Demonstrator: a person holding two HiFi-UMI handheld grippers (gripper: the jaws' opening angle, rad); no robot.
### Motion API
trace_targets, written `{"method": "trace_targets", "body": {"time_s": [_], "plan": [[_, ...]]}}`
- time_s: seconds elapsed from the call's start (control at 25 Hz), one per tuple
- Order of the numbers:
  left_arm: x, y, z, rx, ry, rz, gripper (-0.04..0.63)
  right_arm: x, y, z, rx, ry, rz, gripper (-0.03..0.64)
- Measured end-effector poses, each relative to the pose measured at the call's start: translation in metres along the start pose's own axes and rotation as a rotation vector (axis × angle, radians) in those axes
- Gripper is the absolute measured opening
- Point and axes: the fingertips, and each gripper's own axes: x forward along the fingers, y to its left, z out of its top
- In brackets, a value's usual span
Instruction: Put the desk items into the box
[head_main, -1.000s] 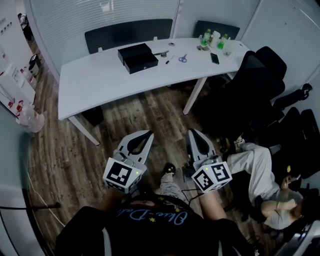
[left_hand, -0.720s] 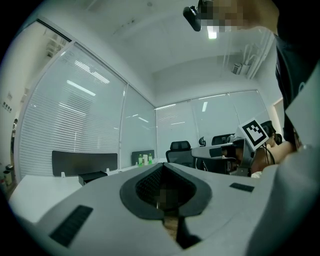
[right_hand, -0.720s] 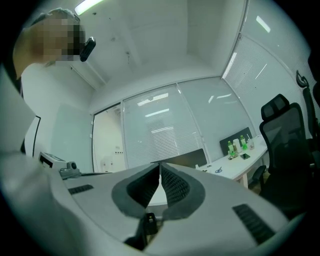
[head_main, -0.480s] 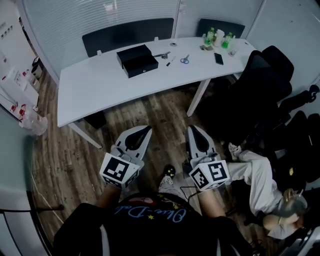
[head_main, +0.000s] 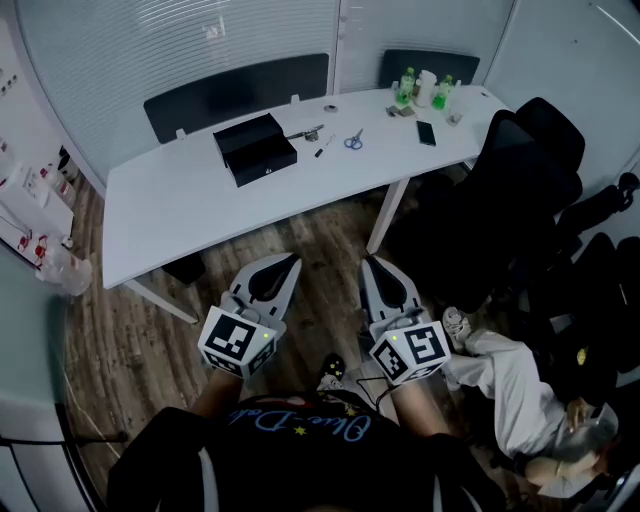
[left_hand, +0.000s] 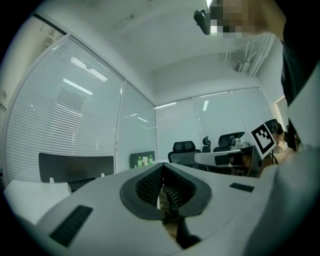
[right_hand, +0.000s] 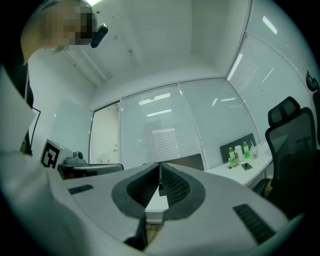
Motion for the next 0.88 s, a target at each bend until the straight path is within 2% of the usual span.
{"method": "trace_targets", "body": {"time_s": [0.24,0.44,0.68,0.88], "plan": [[0.048,0.012,-0.005,0.022,0.032,-0.001,0.009,0.028,-0.048,0.007,-0.003,-0.011,-0.007,0.011],[0.075,0.026,-0.008,0.02,0.039,0.016,0.009,0.047,-0.074,-0.003,0.058,0.018,-0.003,0.011],[0.096,0.032,-0.008,0.014,0.014,0.002,0.009,0.07,-0.104,-0.007,0.088,0.033,0.004,0.011],[0.109,0.044,-0.011,0.015,0.029,0.044,0.009,0.086,-0.117,-0.007,0.113,0.038,0.028,0.011]]}}
